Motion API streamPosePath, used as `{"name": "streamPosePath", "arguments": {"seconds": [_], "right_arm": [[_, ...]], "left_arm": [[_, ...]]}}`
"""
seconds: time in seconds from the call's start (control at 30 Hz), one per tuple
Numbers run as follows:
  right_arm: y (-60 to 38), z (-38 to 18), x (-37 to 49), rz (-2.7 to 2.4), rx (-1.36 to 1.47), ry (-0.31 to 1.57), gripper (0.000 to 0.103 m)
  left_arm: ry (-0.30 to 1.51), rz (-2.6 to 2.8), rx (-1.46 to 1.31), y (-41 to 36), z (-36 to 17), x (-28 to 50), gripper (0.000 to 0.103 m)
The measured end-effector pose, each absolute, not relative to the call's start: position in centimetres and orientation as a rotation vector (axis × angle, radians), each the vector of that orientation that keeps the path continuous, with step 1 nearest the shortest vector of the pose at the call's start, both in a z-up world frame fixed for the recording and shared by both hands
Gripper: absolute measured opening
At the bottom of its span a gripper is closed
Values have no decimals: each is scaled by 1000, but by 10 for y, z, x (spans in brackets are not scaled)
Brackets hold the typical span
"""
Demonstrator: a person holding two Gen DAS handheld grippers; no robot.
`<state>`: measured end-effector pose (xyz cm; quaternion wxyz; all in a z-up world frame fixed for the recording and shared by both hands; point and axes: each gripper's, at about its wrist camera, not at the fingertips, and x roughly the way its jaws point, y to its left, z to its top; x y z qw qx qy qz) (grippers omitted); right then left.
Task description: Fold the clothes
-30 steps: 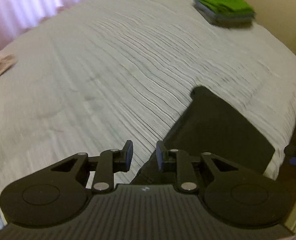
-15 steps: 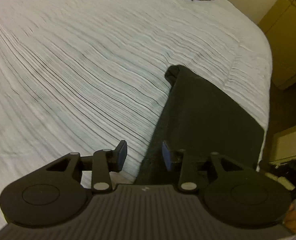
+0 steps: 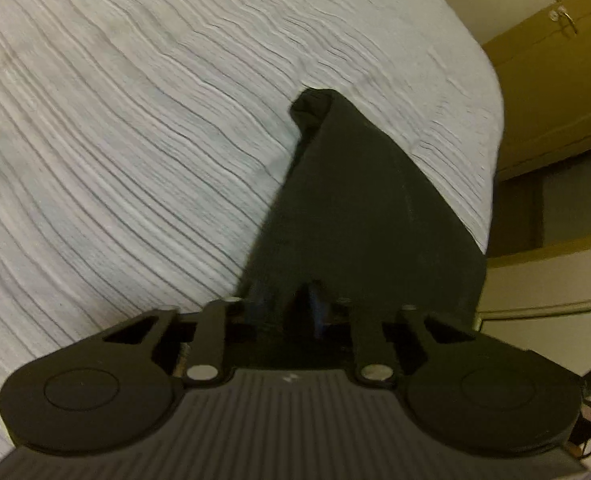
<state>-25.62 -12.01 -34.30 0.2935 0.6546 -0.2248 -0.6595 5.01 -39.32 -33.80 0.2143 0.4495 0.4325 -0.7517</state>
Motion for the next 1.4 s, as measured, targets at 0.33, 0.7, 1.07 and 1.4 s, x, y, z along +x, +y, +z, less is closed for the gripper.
{"name": "streamPosePath", "arguments": {"seconds": [0.33,0.7,1.07,1.4], "right_arm": [[-141,-318,-240,-1863,1586,-267,7],[-146,-309,-239,-1887,1620,-208,68],[-150,-324,-227,-1824,1652,-188,12],[-154,-301,-230,-1970,1580,-14,51]], "left_arm": [[894,-2241,1225,-374,-317,59,2],[808,-2208,1303,-374,-318,48,21],[1027,-2189,1238,-381,-329,66,6],[634,-2233,1348,-361,-315,49,9]]}}
